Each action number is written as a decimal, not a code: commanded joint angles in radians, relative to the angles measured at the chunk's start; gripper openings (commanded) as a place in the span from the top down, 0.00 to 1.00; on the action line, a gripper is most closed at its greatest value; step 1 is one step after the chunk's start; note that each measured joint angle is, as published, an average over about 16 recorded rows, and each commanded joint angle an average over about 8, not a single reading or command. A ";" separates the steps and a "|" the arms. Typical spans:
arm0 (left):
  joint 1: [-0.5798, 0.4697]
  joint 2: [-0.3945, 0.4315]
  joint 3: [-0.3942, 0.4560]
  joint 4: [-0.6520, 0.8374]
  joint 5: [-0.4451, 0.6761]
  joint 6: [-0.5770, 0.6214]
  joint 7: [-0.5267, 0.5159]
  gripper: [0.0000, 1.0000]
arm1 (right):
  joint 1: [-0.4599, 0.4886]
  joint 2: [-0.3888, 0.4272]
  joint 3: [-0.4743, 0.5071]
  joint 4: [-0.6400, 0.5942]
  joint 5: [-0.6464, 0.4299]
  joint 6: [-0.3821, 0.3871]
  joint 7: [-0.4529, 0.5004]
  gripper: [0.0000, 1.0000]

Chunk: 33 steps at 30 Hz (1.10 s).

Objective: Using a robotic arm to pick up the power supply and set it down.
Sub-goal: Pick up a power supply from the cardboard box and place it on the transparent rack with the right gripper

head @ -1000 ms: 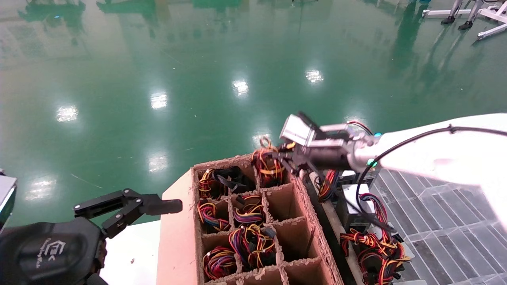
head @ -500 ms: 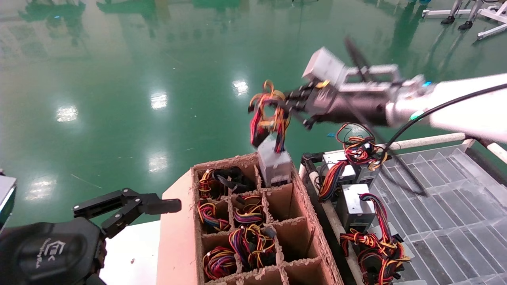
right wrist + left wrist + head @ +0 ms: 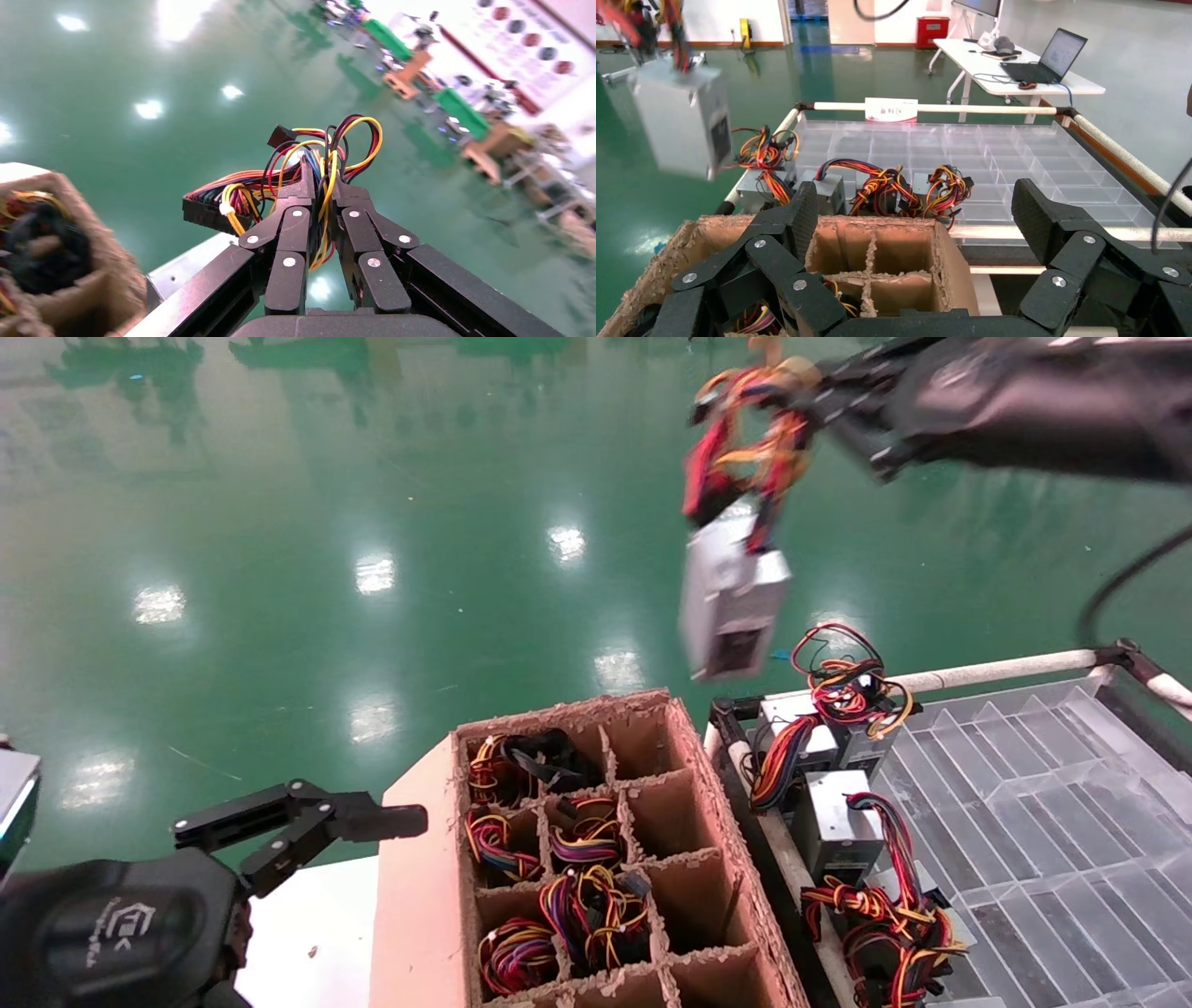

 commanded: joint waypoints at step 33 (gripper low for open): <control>0.000 0.000 0.001 0.000 0.000 0.000 0.000 0.00 | 0.030 0.233 -0.053 -0.140 -0.135 -0.160 -0.090 1.00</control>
